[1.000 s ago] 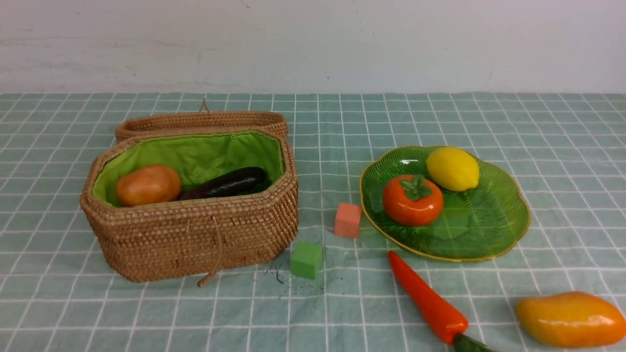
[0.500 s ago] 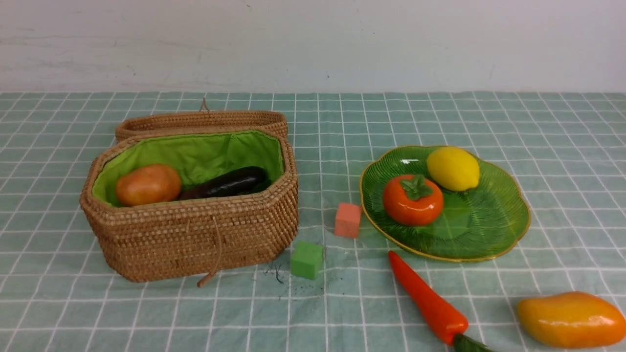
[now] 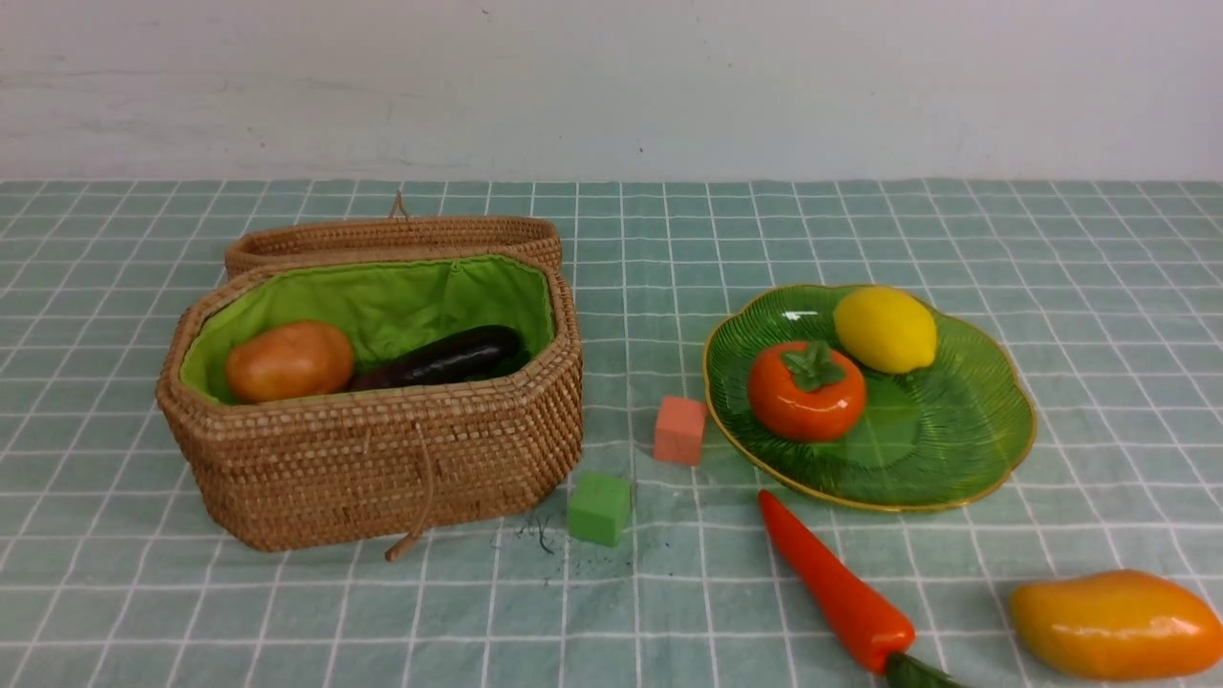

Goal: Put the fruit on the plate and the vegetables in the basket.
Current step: Use the right arm to grab a mango and put it into the right plate

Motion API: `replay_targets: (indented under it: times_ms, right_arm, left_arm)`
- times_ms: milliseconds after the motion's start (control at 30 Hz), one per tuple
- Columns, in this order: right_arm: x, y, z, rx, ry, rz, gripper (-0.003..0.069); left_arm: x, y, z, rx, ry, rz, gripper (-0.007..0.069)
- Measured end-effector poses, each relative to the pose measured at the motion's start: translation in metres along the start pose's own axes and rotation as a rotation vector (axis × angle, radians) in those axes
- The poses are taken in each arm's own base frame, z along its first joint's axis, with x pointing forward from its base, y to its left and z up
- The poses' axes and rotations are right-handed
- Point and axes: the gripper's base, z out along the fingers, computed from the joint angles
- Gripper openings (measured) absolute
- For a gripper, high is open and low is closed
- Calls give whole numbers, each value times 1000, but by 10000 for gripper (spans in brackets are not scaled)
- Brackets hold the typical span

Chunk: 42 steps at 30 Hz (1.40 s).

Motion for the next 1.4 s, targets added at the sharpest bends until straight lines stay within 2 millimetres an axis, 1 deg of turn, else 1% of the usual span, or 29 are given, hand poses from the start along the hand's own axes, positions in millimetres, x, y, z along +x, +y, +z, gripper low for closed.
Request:
replay_targets:
  times_ms: [633,733,833,900,1033,1167,1233,1267,1400]
  right_arm:
    - [-1,1,0,-6,-14,14,244]
    - [-8,4,1,-51,-107,165,244]
    - [-19,4,-1,-87,-225,312,244]
    - [-24,4,-3,-99,-284,370,244]
    - [-31,2,-5,-106,-362,406,244]
    - [-35,2,-7,-112,-391,423,244]
    - [-40,3,-10,-122,-390,436,244]
    - [-48,5,-14,-133,-401,444,244]
    - [-91,11,-35,-170,-446,437,244]
  left_arm:
    - [0,0,0,0,0,0,39]
    - [0,0,0,1,-3,0,39]
    - [0,0,0,1,-3,0,39]
    - [0,0,0,1,-3,0,39]
    - [0,0,0,1,-4,0,40]
    - [0,0,0,1,-4,0,46]
    - [0,0,0,1,-4,0,48]
    - [0,0,0,1,-4,0,49]
    - [0,0,0,1,-4,0,50]
